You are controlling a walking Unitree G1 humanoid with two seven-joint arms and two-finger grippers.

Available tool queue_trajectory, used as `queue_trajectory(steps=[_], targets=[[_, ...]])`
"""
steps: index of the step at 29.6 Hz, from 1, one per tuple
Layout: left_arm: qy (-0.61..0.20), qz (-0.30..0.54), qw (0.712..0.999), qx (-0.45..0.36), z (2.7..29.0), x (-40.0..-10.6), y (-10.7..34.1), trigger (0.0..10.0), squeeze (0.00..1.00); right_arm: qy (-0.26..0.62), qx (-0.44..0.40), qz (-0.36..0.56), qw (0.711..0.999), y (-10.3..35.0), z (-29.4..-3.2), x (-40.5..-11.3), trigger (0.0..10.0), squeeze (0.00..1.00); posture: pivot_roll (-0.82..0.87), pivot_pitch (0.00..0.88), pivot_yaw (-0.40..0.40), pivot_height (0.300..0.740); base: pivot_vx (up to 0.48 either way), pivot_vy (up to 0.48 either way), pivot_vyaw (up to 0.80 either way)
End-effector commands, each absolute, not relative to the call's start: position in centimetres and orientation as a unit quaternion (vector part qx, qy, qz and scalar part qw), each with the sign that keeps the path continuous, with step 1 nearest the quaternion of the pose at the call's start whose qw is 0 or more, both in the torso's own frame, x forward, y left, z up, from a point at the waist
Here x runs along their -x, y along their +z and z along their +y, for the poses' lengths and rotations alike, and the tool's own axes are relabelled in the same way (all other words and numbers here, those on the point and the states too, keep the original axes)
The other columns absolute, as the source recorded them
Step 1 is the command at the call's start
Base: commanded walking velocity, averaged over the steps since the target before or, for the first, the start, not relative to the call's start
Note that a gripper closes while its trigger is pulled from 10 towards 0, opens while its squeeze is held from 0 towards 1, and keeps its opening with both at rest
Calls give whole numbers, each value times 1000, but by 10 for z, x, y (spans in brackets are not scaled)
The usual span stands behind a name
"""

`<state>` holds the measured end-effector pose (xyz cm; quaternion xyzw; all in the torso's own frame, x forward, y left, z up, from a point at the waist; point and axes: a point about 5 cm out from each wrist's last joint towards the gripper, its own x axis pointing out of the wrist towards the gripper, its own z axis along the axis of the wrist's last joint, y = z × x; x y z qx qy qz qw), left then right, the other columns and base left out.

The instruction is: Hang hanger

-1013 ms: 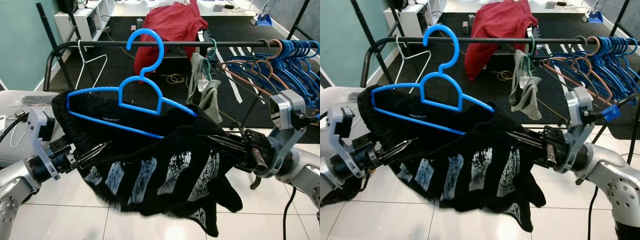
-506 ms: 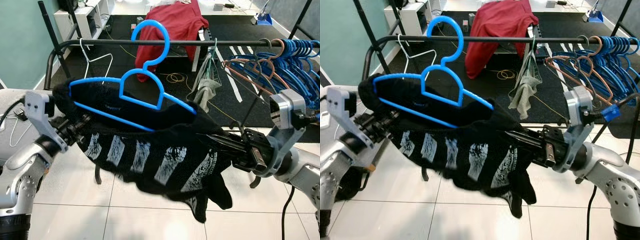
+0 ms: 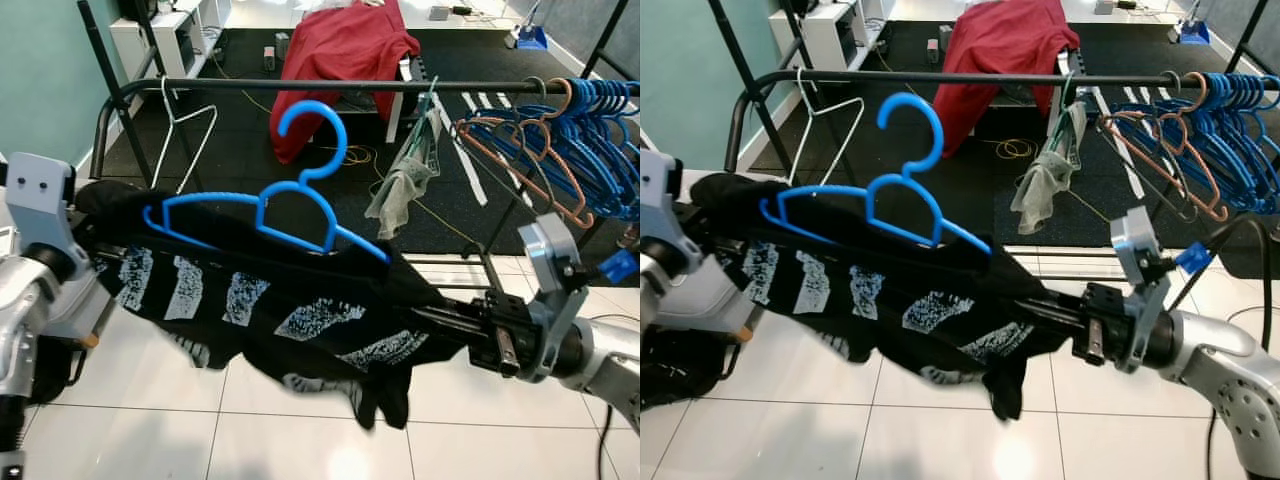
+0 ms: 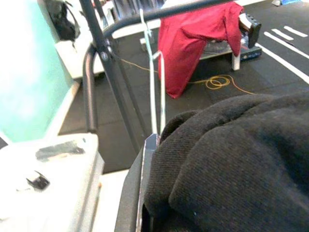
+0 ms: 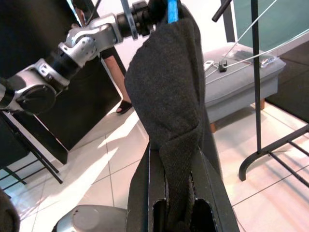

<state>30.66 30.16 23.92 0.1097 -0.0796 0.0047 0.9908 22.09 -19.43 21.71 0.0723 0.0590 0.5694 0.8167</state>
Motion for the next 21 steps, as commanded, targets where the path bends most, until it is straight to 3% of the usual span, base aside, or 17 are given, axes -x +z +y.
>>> queue_trajectory(steps=[1, 6, 8, 12, 19, 21], targets=[[159, -73, 977, -120, 355, -291, 252, 10000, 0, 557, -66, 60, 825, 223, -210, -216, 0, 0, -105, 95, 23, 740, 0, 0, 0], [160, -46, 979, -118, 355, -297, 242, 10000, 0, 611, -81, 39, 787, 237, -198, -204, 0, 0, -108, 99, 34, 740, 0, 0, 0], [160, -46, 979, -118, 355, -297, 242, 10000, 0, 611, -81, 39, 787, 237, -198, -204, 0, 0, -108, 99, 34, 740, 0, 0, 0], [89, 24, 990, -104, 327, -310, 207, 10000, 0, 654, -102, -65, 747, 277, -190, -198, 0, 0, -110, 106, 42, 740, 0, 0, 0], [55, 53, 993, -92, 313, -315, 191, 10000, 0, 659, -87, -89, 742, 288, -191, -197, 0, 0, -110, 108, 43, 740, 0, 0, 0], [34, 61, 994, -86, 305, -317, 186, 10000, 0, 644, -77, -90, 756, 288, -191, -201, 0, 0, -105, 111, 46, 740, 0, 0, 0]])
